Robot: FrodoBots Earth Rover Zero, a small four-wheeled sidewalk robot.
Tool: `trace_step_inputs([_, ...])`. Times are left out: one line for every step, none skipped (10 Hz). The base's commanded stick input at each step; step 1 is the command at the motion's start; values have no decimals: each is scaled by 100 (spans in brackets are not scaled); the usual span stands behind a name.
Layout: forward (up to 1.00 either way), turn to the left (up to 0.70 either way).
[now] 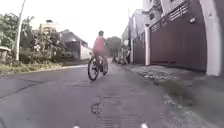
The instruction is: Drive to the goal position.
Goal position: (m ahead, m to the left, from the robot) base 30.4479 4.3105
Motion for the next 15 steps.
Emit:
trace_step_inputs([100, 0])
trace_step_inputs([100, 0])
trace_step_inputs([100, 0])
trace_step_inputs([100, 0])
trace_step_inputs([100, 0])
trace_step_inputs([100, -7])
trace_step_inputs([100, -33])
trace_step_inputs([100, -4])
trace_step_inputs([100, 0])
trace_step_inputs([100, 0])
trace_step_inputs([100, 0])
trace_step_inputs([100, 0])
trace_step_inputs([100, 0])
trace_step_inputs([100, 0])
trace_step_inputs([100, 0])
